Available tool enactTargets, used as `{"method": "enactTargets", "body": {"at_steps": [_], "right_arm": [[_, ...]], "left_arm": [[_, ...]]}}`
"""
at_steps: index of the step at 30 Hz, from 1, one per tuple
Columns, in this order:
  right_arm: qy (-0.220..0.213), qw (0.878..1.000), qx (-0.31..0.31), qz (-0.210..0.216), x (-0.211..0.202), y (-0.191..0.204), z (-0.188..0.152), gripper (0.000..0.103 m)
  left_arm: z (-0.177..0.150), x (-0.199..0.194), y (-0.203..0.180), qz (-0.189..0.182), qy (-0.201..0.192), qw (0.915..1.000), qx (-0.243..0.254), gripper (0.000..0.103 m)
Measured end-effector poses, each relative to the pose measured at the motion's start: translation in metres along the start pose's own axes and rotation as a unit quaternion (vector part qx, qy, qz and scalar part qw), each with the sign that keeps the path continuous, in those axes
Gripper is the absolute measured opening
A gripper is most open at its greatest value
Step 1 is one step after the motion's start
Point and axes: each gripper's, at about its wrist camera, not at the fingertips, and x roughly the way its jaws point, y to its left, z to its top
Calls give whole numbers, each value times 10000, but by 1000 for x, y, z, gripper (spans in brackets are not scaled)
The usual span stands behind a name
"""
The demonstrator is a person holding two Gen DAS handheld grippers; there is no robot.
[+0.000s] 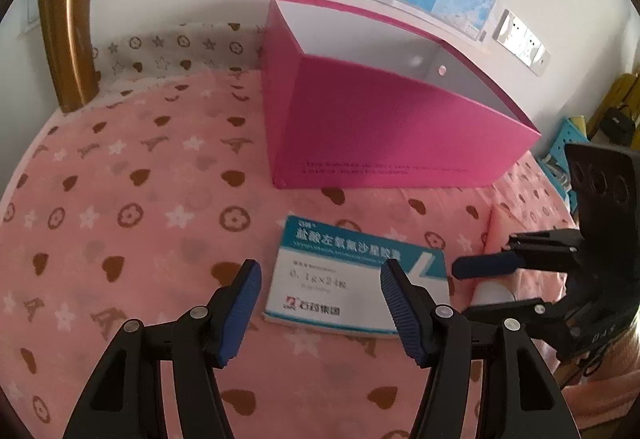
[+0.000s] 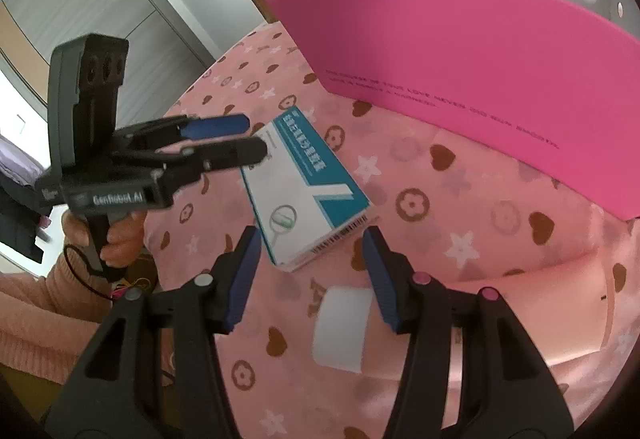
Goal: Organize rigid objects
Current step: 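Move the right gripper to the blue-and-white medicine carton on the sheet, then close the right gripper on the medicine carton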
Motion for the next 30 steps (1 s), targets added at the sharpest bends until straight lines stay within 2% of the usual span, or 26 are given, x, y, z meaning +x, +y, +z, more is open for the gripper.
{"method": "enactTargets", "body": {"at_steps": [13, 18, 22, 30], "right_arm": [[-137, 9995, 258, -93, 6, -13, 10, 55], [-214, 9989, 390, -138, 8, -22, 14, 55], [-241, 9986, 441, -178, 7, -26, 15, 55], [-234, 9986, 404, -232, 6, -25, 15, 51]], "left_arm": [[-9, 3, -12, -303, 172, 9994, 64, 63], [-9, 8, -10, -246, 245, 9994, 16, 63], [-8, 11, -6, -237, 275, 9993, -68, 53], [-8, 9, -10, -170, 278, 9995, -22, 52]]}}
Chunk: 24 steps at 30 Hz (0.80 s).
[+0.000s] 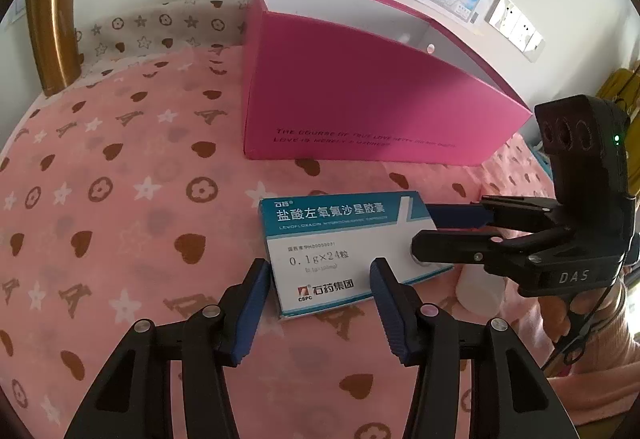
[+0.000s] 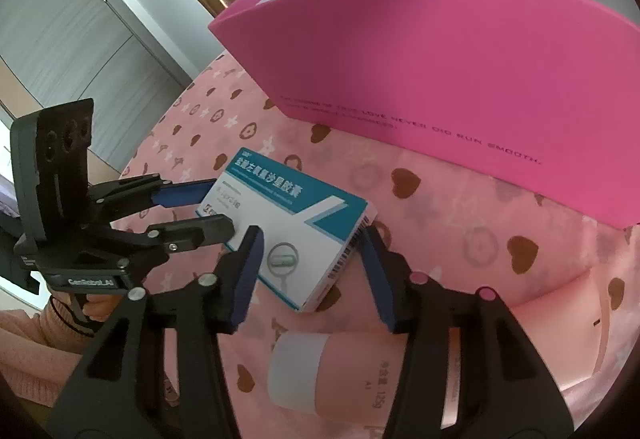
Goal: Organize rigid objects
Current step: 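Close the right gripper on the medicine carton, then lift the carton with the right gripper and carry it over the box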
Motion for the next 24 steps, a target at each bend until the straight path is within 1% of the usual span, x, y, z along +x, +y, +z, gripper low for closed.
{"method": "enactTargets", "body": {"at_steps": [3, 6, 9, 18, 24], "right_arm": [[-23, 10000, 18, -5, -2, 0, -1, 50], [-43, 10000, 34, -8, -4, 0, -1, 48], [-96, 9999, -63, -120, -8, 4, -1, 48], [-354, 9991, -153, -185, -26, 8, 3, 48], [-564, 9978, -263, -226, -47, 13, 8, 48]], "left_arm": [[1, -2, -2, -17, -22, 10000, -7, 53], [3, -5, -10, 38, -94, 9999, 103, 58], [6, -8, -18, 133, -170, 9995, 226, 58], [13, -18, -27, 76, -331, 9990, 285, 58], [24, -35, -35, 26, -607, 9973, 419, 58]]}}
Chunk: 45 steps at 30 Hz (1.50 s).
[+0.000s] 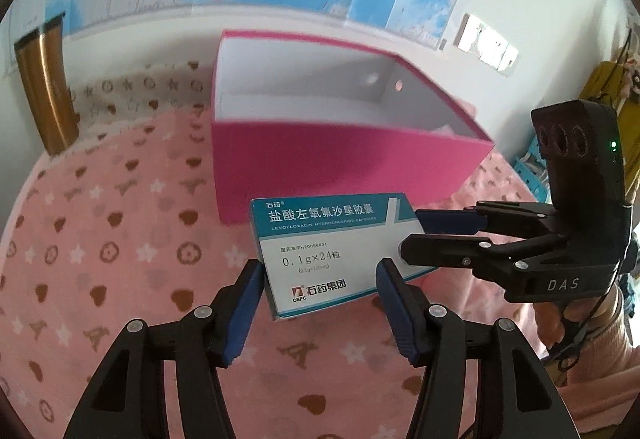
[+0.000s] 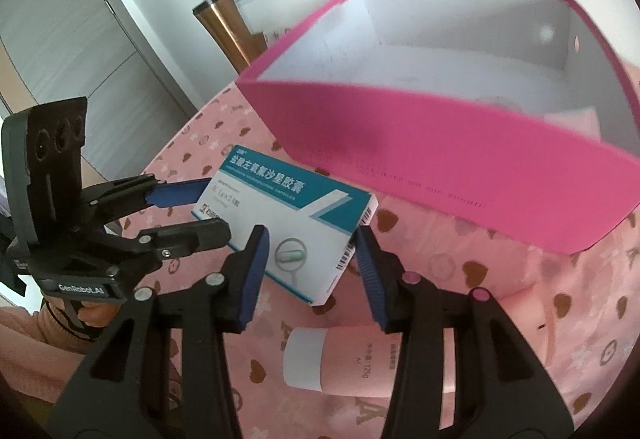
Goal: Organize rigid objects
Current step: 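Lift the carton with the right gripper and carry it over the box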
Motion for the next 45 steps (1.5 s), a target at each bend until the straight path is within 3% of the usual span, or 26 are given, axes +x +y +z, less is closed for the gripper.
{"method": "enactTargets", "body": {"at_steps": [13, 25, 45], "right_arm": [[-556, 9982, -193, -75, -35, 9, 33, 48], [-744, 9967, -293, -168, -34, 3, 65, 48], [-582, 9980, 71, -236, -4, -29, 93, 48]], "left_arm": [[45, -27, -13, 56, -654, 9975, 270, 58], [79, -15, -6, 258, -663, 9970, 301, 58], [105, 28, 12, 455, -379, 9982, 131, 58]]}}
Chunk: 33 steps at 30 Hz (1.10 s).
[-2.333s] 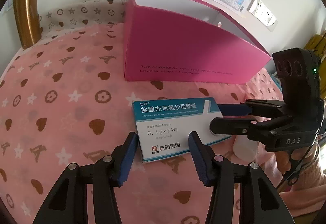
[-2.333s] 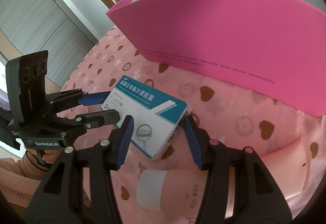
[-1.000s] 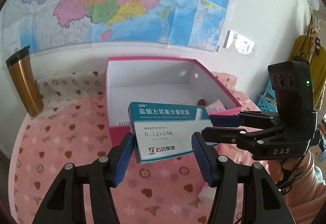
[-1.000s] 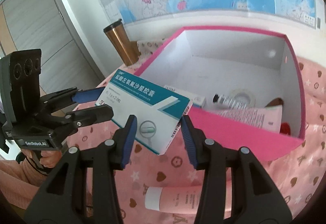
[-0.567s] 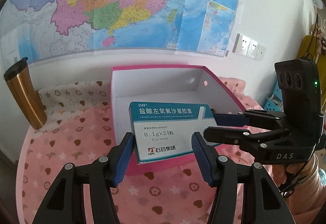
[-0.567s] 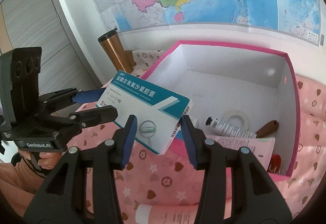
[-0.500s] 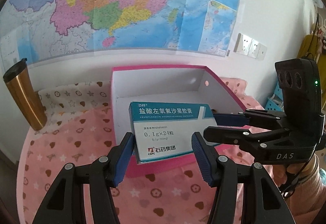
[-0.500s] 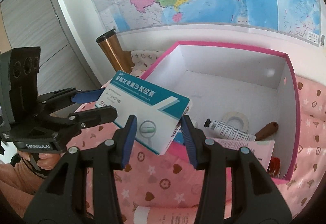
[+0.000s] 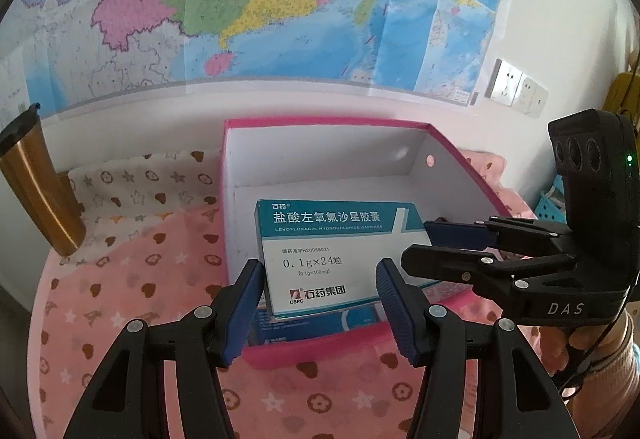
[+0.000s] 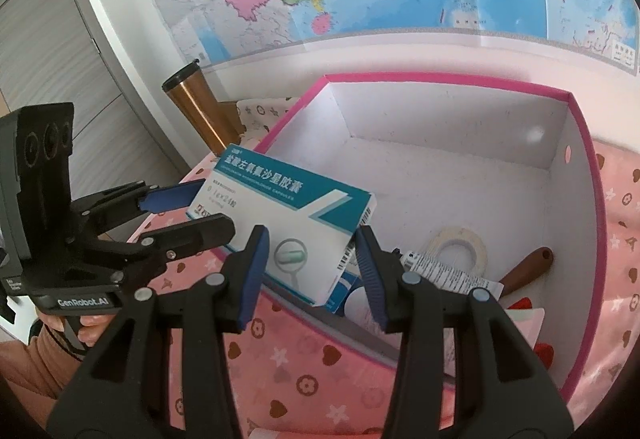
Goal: Organize rigid objects
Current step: 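Lift the carton with the right gripper and carry it over the box, then lower the carton into the box and open the right gripper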
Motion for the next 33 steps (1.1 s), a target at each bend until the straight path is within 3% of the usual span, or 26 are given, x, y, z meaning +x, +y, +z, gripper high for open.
{"method": "enactTargets", "body": {"at_steps": [12, 21, 27, 33], "right_arm": [[349, 9993, 102, 7, 25, -9, 1, 48], [525, 9984, 212, -41, 40, -15, 0, 48], [424, 9988, 235, -27, 32, -15, -3, 48], [89, 9998, 200, 13, 2, -14, -7, 48]], "left_arm": [[-1, 18, 10, 150, 227, 9995, -131, 58], [1, 13, 9, 294, 95, 9995, -92, 58], [-3, 0, 4, 224, -104, 9997, -37, 58], [-14, -22, -7, -111, -361, 9993, -31, 60]]}}
